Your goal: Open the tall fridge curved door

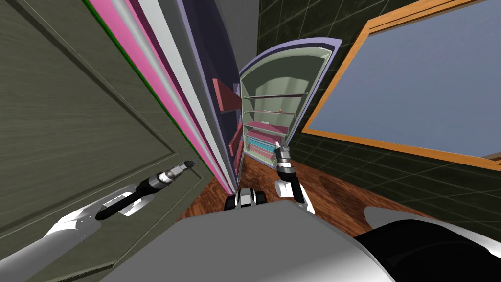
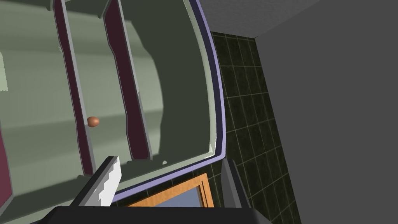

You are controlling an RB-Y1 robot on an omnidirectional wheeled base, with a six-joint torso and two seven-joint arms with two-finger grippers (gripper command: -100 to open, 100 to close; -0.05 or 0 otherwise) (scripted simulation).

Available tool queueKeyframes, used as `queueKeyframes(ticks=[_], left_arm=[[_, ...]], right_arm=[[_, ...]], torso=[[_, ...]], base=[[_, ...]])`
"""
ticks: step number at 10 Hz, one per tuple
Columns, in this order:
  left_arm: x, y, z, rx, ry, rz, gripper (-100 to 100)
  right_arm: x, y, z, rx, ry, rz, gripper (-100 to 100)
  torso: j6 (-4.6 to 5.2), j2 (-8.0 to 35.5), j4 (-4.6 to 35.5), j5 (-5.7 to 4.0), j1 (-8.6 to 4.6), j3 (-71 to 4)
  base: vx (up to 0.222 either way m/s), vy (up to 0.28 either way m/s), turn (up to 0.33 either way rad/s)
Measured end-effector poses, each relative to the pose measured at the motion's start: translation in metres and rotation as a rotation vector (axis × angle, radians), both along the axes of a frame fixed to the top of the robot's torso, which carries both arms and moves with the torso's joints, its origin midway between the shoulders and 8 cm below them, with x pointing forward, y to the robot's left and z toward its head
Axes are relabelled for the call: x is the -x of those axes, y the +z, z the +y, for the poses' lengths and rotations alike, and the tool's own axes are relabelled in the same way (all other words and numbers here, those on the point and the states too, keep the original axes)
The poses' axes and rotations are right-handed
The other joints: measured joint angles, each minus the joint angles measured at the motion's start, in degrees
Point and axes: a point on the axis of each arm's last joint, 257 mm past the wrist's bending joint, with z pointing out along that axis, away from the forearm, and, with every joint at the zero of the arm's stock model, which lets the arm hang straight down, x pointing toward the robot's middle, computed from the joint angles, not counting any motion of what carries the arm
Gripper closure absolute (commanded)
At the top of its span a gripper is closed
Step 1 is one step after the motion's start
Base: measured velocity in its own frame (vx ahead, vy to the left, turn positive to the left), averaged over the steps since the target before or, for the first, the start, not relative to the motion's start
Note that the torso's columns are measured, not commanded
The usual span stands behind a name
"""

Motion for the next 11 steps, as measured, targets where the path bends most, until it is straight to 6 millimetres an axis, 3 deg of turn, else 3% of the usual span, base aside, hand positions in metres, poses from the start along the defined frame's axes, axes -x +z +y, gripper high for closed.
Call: queueKeyframes(ticks=[2, 3, 5, 9, 10, 11], left_arm=[[0.007, 0.0, -0.006, 0.001, -0.03, 0.002, 100], [0.009, 0.001, -0.008, 0.002, -0.04, 0.002, -100], [0.006, 0.017, -0.005, 0.001, -0.052, 0.0, -100], [0.003, 0.051, -0.002, -0.001, -0.08, 0.003, -100], [0.003, 0.052, -0.002, 0.0, -0.081, 0.004, 0], [0.003, 0.052, -0.002, 0.0, -0.081, 0.004, 0]], right_arm=[[0.0, 0.0, 0.0, 0.0, 0.0, 0.0, 0], [0.0, 0.0, 0.0, 0.0, 0.0, 0.0, 0], [0.0, 0.0, 0.0, 0.0, 0.0, 0.0, 0], [0.0, 0.0, 0.0, 0.0, 0.0, 0.0, 0], [0.0, 0.0, 0.0, 0.0, 0.0, 0.0, 0], [0.0, 0.0, 0.0, 0.0, 0.0, 0.0, 0]], torso=[[-0.03, -0.11, -0.03, 0.08, 0.36, -0.06], [0.01, -0.06, -0.03, 0.1, 0.28, -0.04], [0.0, 0.01, 0.01, -0.09, -0.28, 0.01], [0.03, -0.01, 0.03, 0.05, 0.24, -0.02], [0.02, 0.01, 0.01, 0.08, 0.3, 0.01], [-0.01, 0.01, 0.01, 0.09, 0.32, 0.01]], base=[[0.052, 0.177, 0.059], [0.026, 0.038, 0.095], [0.017, -0.051, 0.074], [0.01, -0.05, 0.065], [0.0, 0.0, 0.0], [0.0, 0.0, 0.0]])
